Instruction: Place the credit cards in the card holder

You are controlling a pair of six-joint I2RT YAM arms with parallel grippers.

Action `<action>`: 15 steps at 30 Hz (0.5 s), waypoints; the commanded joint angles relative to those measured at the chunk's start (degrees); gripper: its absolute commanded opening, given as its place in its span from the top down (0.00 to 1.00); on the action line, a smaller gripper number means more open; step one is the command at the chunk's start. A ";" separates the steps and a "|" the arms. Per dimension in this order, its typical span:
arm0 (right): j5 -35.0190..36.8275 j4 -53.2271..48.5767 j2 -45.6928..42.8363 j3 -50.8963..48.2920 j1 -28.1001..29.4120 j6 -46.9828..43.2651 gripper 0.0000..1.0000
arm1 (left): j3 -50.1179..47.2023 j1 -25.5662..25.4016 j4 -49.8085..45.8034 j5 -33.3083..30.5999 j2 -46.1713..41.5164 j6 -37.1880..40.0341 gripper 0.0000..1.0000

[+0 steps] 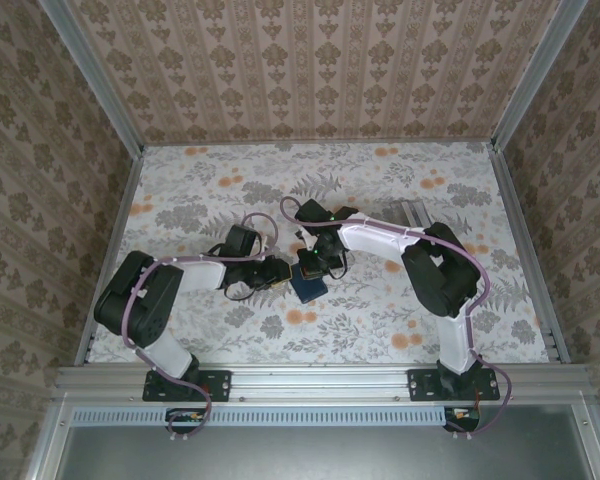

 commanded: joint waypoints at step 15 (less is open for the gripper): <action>-1.51 6.56 0.44 -8.51 -3.69 3.16 0.92 | -1.18 2.65 3.02 1.95 -0.73 -0.19 0.73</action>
